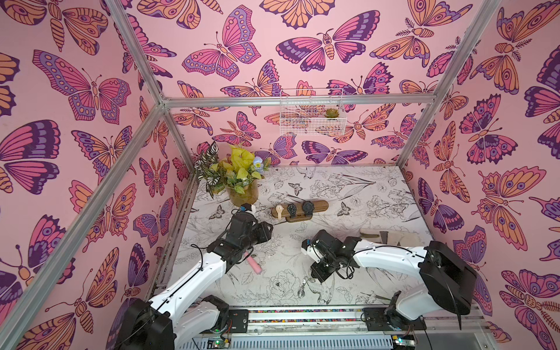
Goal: Place watch on stand
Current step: Pick up the watch at the center of the board.
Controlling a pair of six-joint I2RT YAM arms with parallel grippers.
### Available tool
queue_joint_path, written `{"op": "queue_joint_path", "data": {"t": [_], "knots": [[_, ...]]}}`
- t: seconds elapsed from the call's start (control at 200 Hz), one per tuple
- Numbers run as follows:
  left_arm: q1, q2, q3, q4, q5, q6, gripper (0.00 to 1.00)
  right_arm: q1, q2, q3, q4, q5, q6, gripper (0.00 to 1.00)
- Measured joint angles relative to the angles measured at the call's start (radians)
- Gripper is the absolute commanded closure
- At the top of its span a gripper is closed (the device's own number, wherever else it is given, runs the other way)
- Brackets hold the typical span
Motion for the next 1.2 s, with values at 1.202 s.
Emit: {"op": "queue_joint_path", "data": {"t": [1.202], "knots": [[0.002, 0.095, 0.032, 0.189, 0.216, -0.016, 0.51, -0.571, -0.106, 0.011, 0.419, -0.544, 0.316, 1.00]]}}
